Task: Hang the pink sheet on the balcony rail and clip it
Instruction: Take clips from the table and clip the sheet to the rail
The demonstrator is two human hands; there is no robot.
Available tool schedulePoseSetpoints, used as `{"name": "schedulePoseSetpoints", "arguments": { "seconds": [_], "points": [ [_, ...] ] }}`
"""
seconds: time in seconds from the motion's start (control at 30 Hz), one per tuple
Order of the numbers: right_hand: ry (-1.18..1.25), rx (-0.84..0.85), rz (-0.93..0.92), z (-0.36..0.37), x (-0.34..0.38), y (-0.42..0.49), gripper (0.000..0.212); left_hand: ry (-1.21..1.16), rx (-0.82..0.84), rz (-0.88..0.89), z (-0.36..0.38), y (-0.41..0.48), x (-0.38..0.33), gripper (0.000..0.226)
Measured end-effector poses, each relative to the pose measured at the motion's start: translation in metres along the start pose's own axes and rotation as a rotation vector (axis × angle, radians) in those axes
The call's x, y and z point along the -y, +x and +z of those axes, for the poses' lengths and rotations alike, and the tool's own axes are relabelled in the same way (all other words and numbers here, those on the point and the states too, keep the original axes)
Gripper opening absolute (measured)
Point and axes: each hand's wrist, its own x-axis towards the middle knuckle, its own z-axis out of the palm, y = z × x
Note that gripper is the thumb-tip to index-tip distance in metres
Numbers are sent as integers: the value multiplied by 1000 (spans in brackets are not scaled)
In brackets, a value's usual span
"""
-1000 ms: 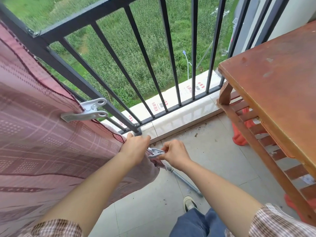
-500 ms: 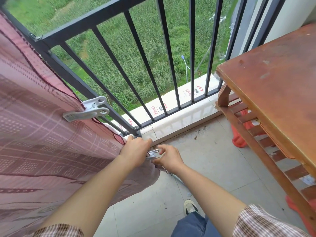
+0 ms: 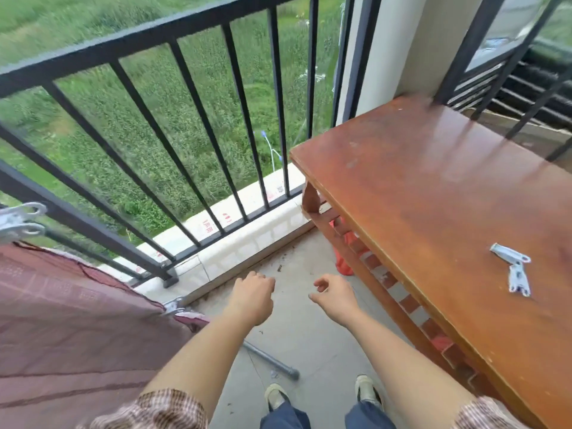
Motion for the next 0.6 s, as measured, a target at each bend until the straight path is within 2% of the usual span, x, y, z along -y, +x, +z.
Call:
{"name": "schedulePoseSetpoints", "arguments": {
  "seconds": [0.27,0.4,0.5,0.6],
  "points": [
    [-66,-172,151,-155,-121,-15,14,-205,-10,121,12,45,-206,43],
    [-110,-244,183,-228,-176,-19,16,-175,-28,247,17,57,-304,42],
    [-158,-302,206,-272,-208,-14,16,-126,1,307,21,67,-353,46],
    [-185,-350,207,-305,-228,2,9,-122,18,288,25,81,-375,53]
  ]
}}
